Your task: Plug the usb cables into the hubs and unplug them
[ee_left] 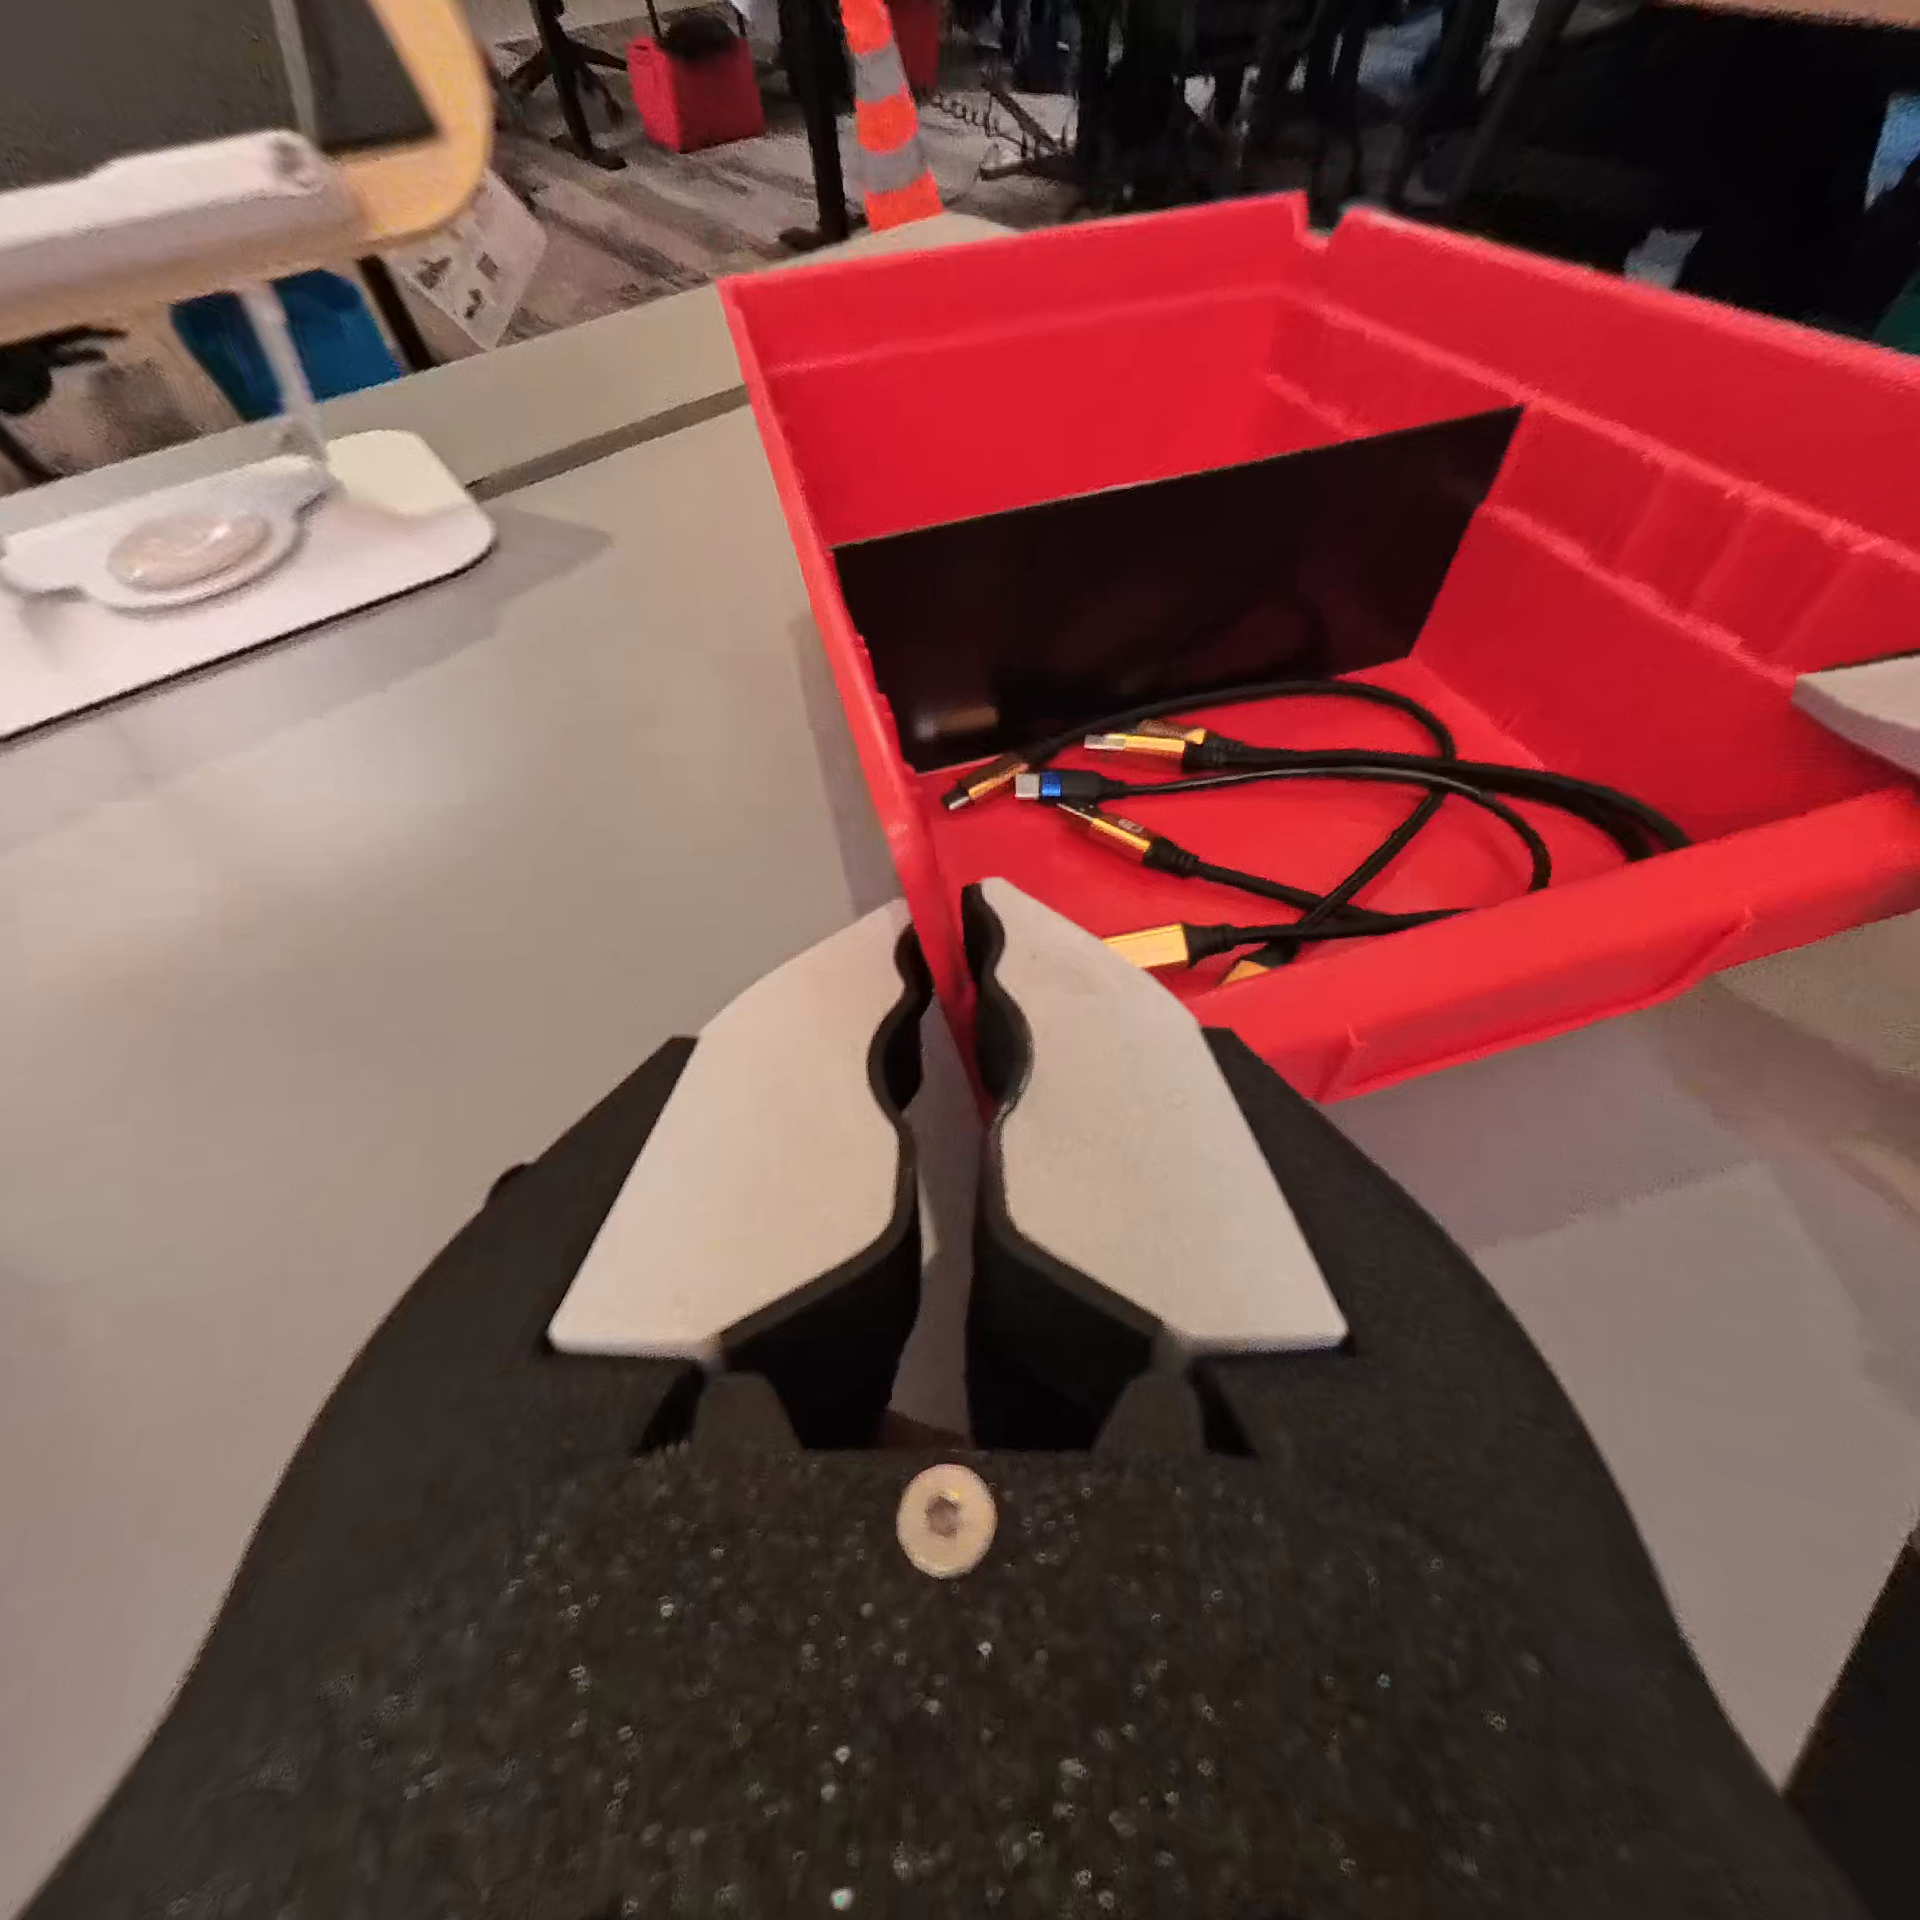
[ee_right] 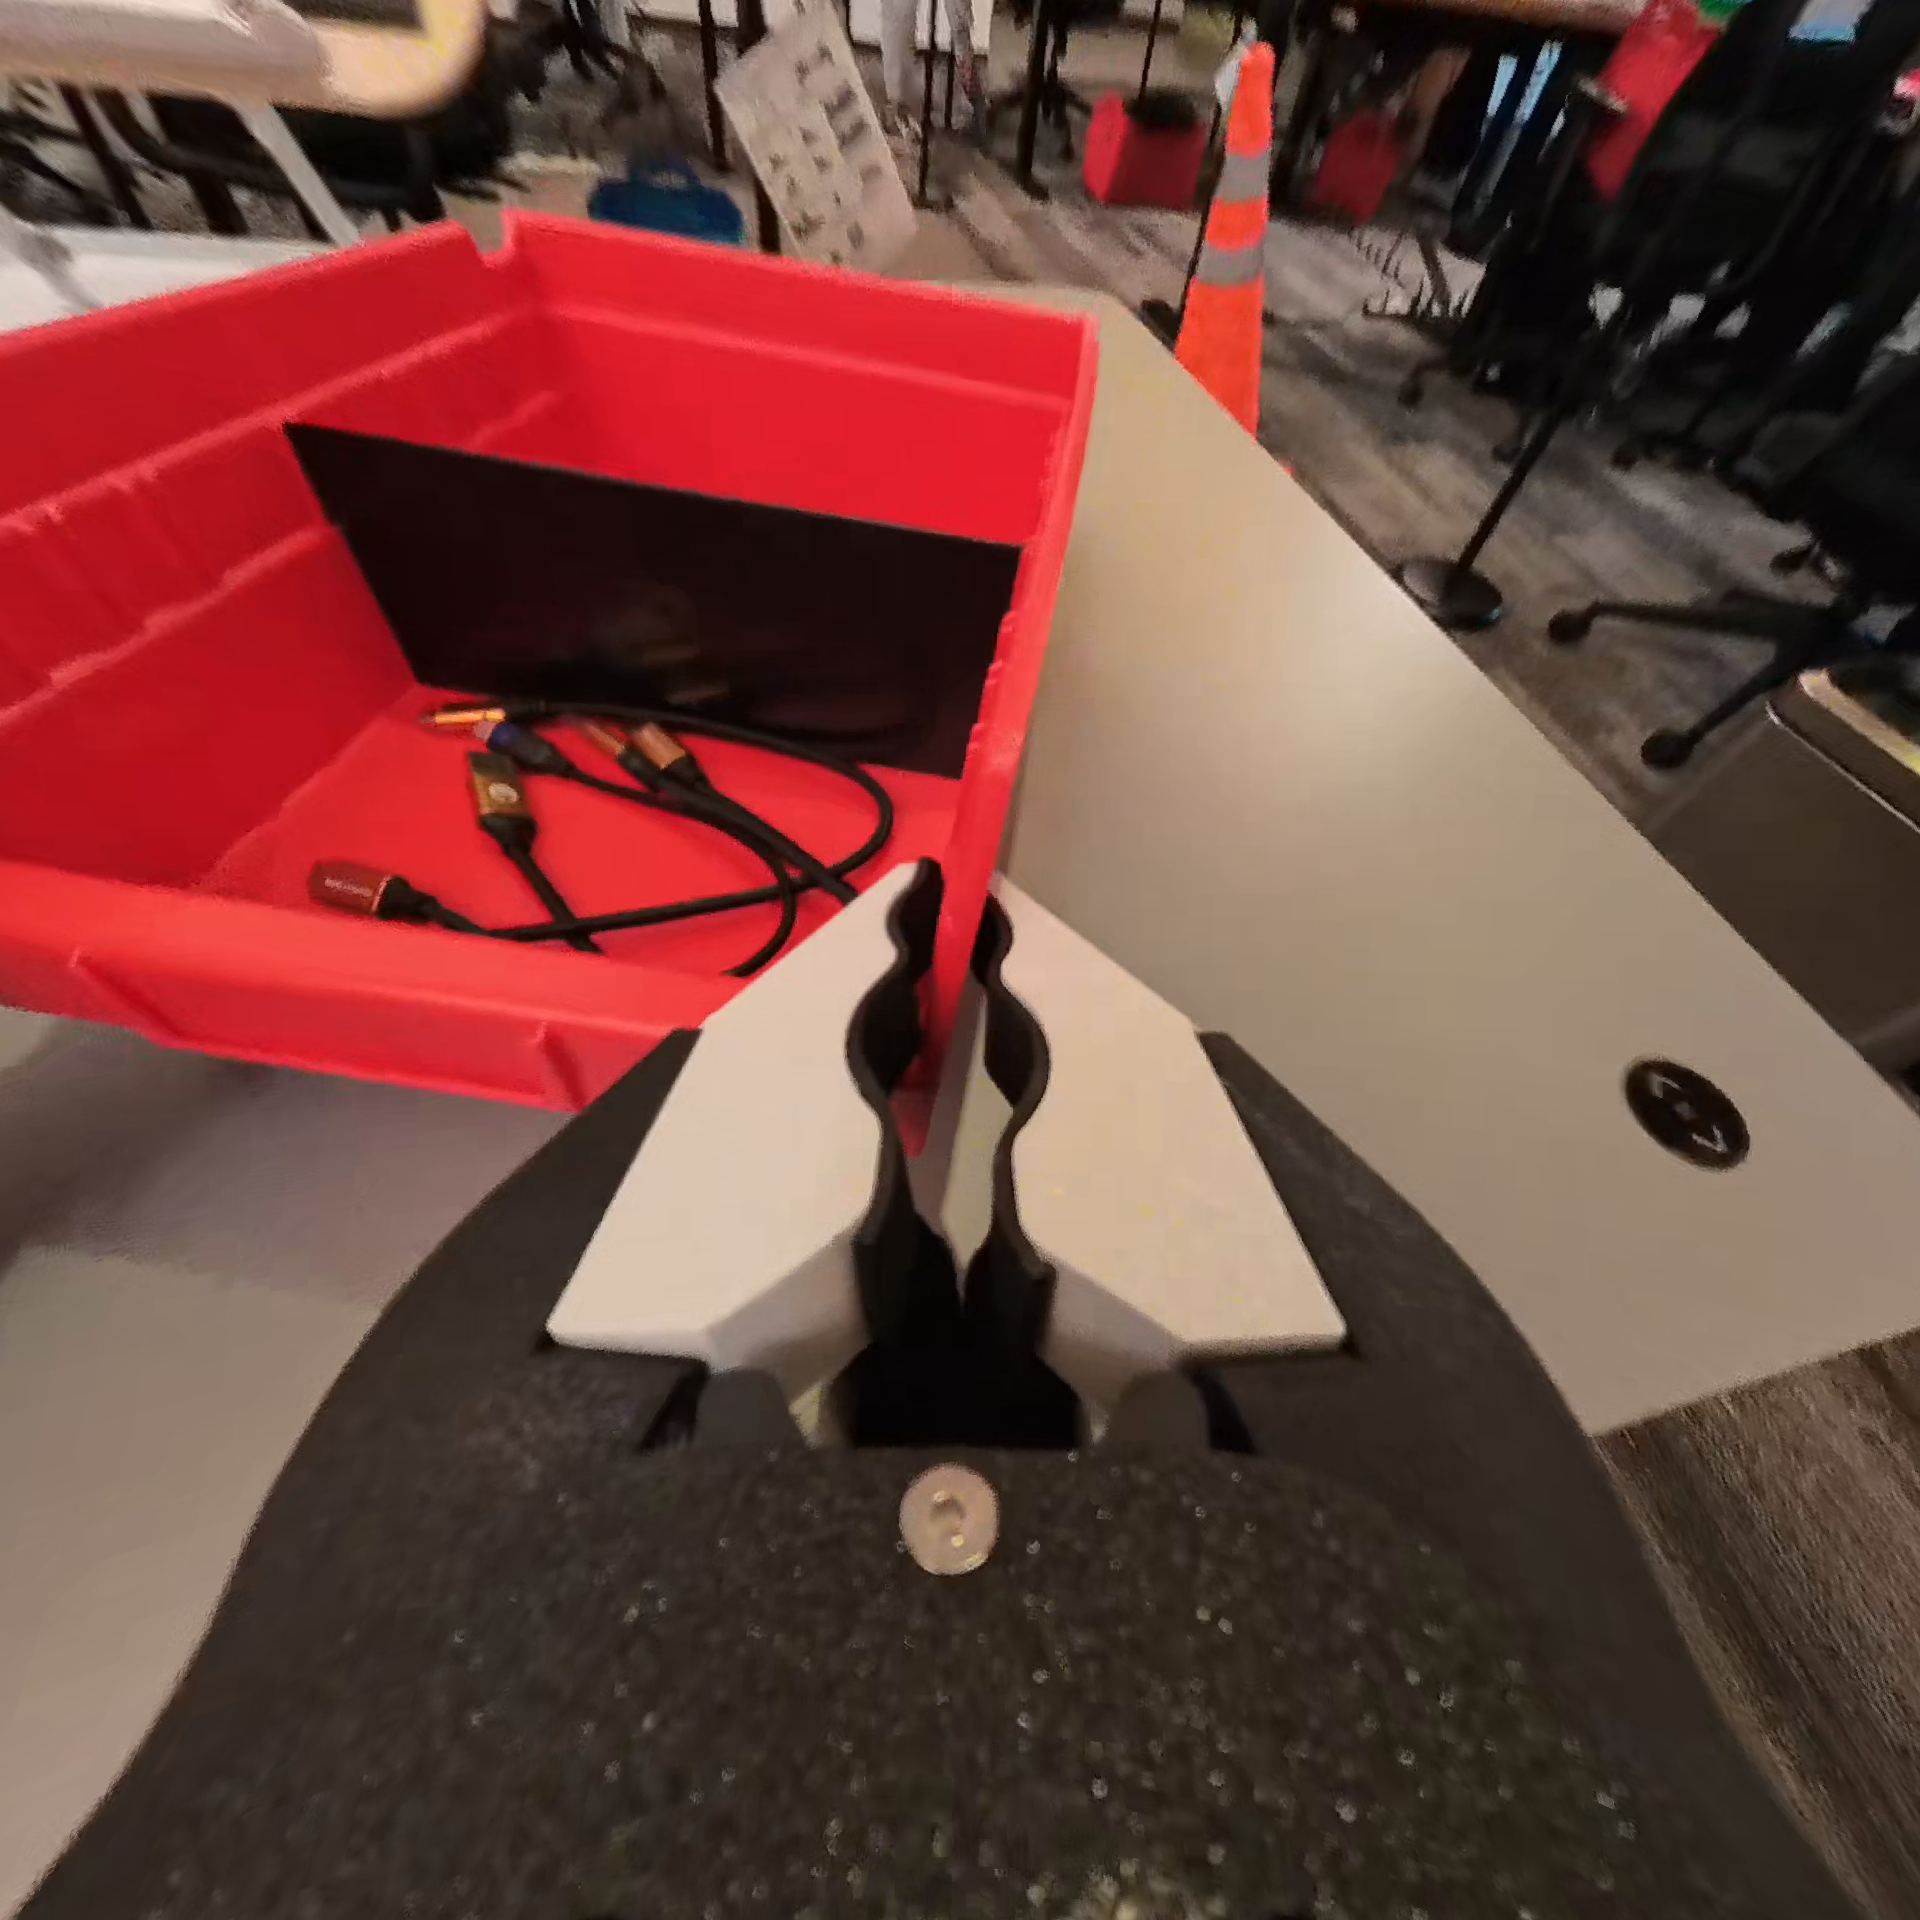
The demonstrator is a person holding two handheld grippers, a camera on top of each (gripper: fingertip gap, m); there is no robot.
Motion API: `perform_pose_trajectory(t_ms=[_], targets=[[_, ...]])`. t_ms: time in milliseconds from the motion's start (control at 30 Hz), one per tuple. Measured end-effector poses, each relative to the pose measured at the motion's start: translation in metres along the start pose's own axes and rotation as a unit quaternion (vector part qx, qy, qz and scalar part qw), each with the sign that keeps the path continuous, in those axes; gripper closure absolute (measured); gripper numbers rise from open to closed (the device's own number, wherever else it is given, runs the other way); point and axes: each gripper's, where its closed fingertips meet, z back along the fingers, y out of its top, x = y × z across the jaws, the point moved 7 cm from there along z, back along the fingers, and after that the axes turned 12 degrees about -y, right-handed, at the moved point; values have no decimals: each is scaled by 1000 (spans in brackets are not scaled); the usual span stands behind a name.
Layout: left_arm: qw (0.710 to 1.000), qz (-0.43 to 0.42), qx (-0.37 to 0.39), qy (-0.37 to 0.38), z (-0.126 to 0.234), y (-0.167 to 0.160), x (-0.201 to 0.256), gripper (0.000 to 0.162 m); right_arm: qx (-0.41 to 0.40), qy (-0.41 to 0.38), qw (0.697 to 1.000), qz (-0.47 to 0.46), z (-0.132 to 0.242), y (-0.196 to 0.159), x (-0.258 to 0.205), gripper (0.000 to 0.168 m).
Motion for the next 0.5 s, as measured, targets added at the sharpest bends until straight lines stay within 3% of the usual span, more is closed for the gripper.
perform_pose_trajectory(t_ms=[267, 500], targets=[[991, 28, 27, 128, 90, -21, -67, 158, 66, 100, 992, 45, 11, 35, -111, 166], [973, 56, -4, 223, 124, -63, -113, 157, -12, 233, 971, 46, -6, 11, -184, 163]])
